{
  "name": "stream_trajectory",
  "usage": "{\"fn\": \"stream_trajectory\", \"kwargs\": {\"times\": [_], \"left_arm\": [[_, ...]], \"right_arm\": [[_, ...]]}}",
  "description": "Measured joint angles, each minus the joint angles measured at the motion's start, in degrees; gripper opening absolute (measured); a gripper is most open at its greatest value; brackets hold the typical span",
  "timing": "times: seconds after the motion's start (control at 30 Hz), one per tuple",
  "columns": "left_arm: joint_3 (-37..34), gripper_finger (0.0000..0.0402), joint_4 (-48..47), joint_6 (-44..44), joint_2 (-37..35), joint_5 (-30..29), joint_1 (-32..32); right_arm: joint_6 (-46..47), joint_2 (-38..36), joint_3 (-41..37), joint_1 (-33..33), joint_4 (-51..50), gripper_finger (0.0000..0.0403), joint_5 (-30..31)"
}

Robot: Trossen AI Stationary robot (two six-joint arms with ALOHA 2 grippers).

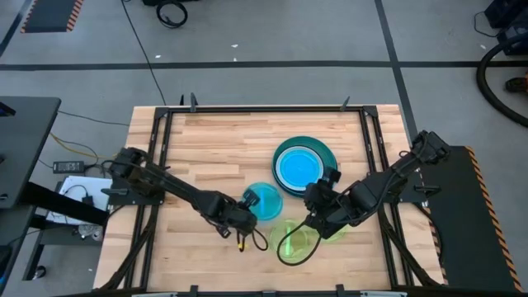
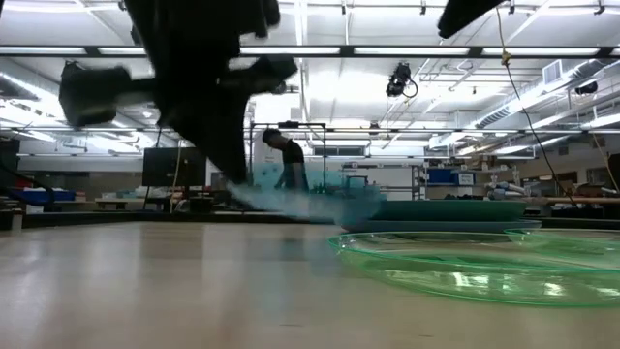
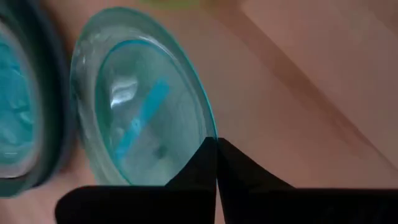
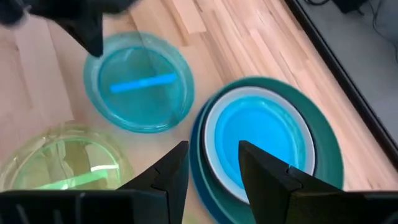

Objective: Stack plastic plates
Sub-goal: Stack the light blue plate on top of the light blue plate

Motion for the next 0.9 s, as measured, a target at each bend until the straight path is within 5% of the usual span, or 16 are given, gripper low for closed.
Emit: {"fn": "stream_trajectory", "kwargs": {"times": [0.43,0.9], "left_arm": [[0.0,0.0005,9.6,11.6,-2.8,-1.7,4.2],[0.0,0.0004,25.7,21.2,-0.7,12.4,14.9]], "right_arm": [[11.5,0.0,-5.7,3.2,-0.8,0.0148,-0.5],[14.8,0.0,-5.9,5.5,-0.5,0.0136,2.7]]}}
